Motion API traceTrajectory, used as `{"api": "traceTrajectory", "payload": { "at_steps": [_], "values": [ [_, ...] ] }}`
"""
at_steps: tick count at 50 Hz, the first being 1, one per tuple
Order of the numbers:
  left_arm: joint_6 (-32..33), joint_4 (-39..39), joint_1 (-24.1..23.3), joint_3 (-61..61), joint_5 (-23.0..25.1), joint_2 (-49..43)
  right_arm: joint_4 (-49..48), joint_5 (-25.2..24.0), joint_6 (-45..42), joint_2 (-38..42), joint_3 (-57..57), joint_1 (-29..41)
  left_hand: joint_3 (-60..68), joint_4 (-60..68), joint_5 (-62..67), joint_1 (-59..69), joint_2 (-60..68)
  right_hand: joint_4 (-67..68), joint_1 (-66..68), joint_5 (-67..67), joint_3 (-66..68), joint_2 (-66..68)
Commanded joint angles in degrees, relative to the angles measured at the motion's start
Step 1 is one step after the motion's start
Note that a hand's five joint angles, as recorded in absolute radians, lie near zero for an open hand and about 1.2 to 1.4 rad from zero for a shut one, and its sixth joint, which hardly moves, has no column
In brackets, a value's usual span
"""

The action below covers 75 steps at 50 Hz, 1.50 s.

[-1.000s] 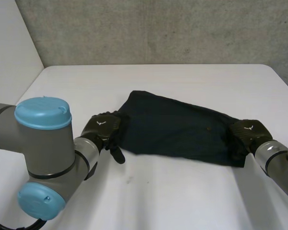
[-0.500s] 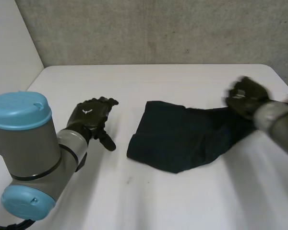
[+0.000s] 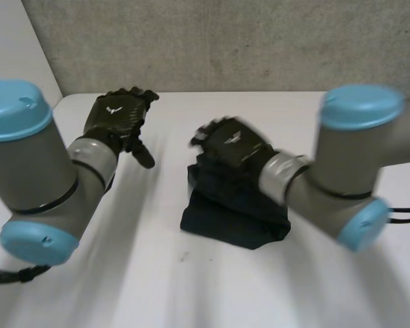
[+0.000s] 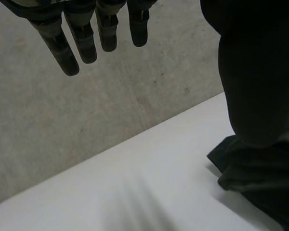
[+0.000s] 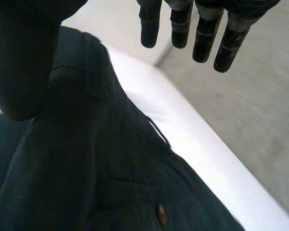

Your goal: Fold the shorts.

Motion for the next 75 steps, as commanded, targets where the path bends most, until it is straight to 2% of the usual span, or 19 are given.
{"api": "traceTrajectory", "payload": {
  "at_steps": [1,5,9,15,22,36,44,48,54,58,60,64,68,70,75],
  "values": [
    [2.9,0.4,-4.8,10.4,3.0,-11.4,-1.6,0.9,19.8,-7.4,7.0,-7.9,2.9,3.3,2.6,3.9,3.4,-3.6,-1.8,-4.5,-2.2,-3.0],
    [3.1,-0.1,-7.7,13.7,6.2,-17.8,-0.9,4.6,17.5,-3.3,7.9,-9.3,4.2,4.7,3.9,5.2,4.8,-3.6,-1.8,-4.5,-2.2,-3.0],
    [3.3,0.0,-9.2,14.9,6.1,-21.6,0.0,6.9,14.3,-0.7,8.7,-10.4,4.2,4.7,3.9,5.2,4.8,-3.6,-1.8,-4.5,-2.2,-3.0],
    [3.1,0.1,-9.3,15.9,4.4,-21.0,0.3,6.0,13.7,-1.1,9.1,-11.0,5.6,6.0,5.3,6.6,6.1,-3.6,-1.8,-4.5,-2.2,-3.0],
    [3.1,-0.1,-8.9,18.6,4.6,-19.0,0.4,6.2,14.3,-4.3,9.3,-13.2,6.9,7.3,6.6,7.9,7.5,-3.6,-1.8,-4.5,-2.2,-3.0],
    [4.1,-7.2,-7.8,20.4,4.0,-30.7,0.6,6.8,13.1,8.3,6.4,-12.5,7.3,7.7,7.0,8.3,7.8,-3.6,-1.8,-4.5,-2.2,-3.0],
    [9.2,-7.7,-6.4,20.0,4.3,-31.0,4.3,8.6,7.0,8.0,4.5,-13.1,7.4,7.9,7.1,8.4,8.0,-3.6,-1.8,-4.5,-2.2,-3.0],
    [9.1,-8.8,-6.7,19.5,4.3,-27.5,4.7,9.4,6.2,2.9,5.2,-13.0,7.3,7.7,7.0,8.3,7.8,-3.6,-1.8,-4.5,-2.2,-3.0],
    [5.3,-11.0,-4.9,17.7,4.1,-13.2,4.4,10.1,6.7,-6.6,4.2,-13.1,6.6,7.0,6.3,7.6,7.1,-3.6,-1.8,-4.5,-2.2,-3.0],
    [-1.1,-13.5,-0.2,17.1,4.2,-2.1,4.6,14.7,8.9,-15.8,0.7,-13.1,7.8,8.2,7.5,8.8,8.3,-3.6,-1.8,-4.5,-2.2,-3.0],
    [-3.6,-16.1,2.1,17.2,4.3,2.2,5.5,19.2,11.0,-19.7,-1.8,-13.1,9.9,10.4,9.6,10.9,10.5,-3.6,-1.8,-4.5,-2.2,-3.0],
    [-6.0,-25.7,8.5,19.5,4.6,10.8,10.2,23.1,11.7,-21.0,-5.5,-13.2,11.1,11.5,10.8,12.1,11.7,-3.6,-1.8,-4.5,-2.2,-3.0],
    [-5.9,-31.5,13.1,20.6,5.1,13.4,14.2,21.8,11.3,-21.1,-6.0,-13.2,10.5,10.9,10.2,11.5,11.0,-3.6,-1.8,-4.5,-2.2,-3.0],
    [-5.9,-31.9,14.7,20.5,5.8,13.6,15.1,20.9,11.0,-20.9,-5.9,-13.2,10.5,10.9,10.2,11.5,11.0,-3.6,-1.8,-4.5,-2.2,-3.0],
    [-5.9,-32.0,14.9,19.2,10.7,13.1,16.0,16.4,10.6,-20.2,-5.4,-12.8,8.8,9.2,8.5,9.8,9.3,-3.6,-1.8,-4.5,-2.2,-3.0]
  ]
}}
